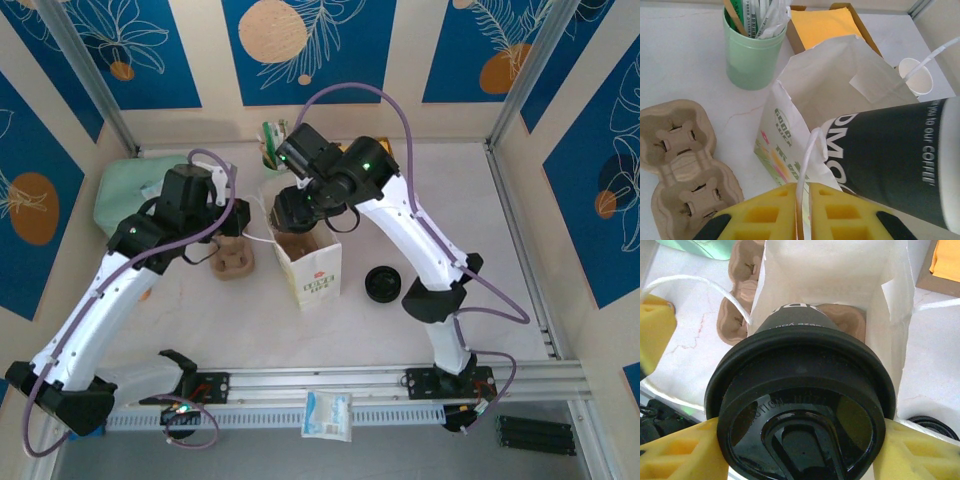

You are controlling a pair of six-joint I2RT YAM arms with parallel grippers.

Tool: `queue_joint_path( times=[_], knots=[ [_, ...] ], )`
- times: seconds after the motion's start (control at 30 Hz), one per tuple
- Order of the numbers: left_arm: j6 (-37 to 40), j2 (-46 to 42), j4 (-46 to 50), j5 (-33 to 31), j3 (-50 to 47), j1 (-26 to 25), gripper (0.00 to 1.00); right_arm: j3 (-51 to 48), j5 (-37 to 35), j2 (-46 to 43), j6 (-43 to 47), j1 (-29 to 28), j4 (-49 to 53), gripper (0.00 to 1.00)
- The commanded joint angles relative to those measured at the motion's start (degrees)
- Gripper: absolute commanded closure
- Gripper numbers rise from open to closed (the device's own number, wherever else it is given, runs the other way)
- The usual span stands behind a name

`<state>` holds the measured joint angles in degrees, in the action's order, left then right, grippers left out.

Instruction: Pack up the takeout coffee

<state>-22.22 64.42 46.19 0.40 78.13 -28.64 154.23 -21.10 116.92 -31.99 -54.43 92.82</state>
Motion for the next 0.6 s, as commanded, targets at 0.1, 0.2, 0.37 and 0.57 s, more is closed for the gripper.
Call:
queue_joint_path(
  times=[0.1, 0.2, 0.37, 0.57],
  knots=[
    [-0.53, -1.65, -1.87, 2.40, -1.29, 0.43, 0.86, 1.73, -2.80, 2.90, -2.30, -0.85, 7.09, 0.38],
    [-0.53, -1.85, -2.51, 2.71, -1.99, 0.43, 0.85, 1.80, -3.29, 3.81, -2.83, -0.84, 7.95, 0.38],
    [-0.55, -2.11, -3.61, 3.26, -2.84, 0.44, 0.85, 0.59, -2.82, 4.72, -3.65, -0.68, 8.70, 0.38],
    [-0.28, -2.55, -4.36, 3.59, -3.50, 0.43, 0.85, -2.31, -1.94, 4.39, -4.48, -0.32, 8.79, 0.38]
  ],
)
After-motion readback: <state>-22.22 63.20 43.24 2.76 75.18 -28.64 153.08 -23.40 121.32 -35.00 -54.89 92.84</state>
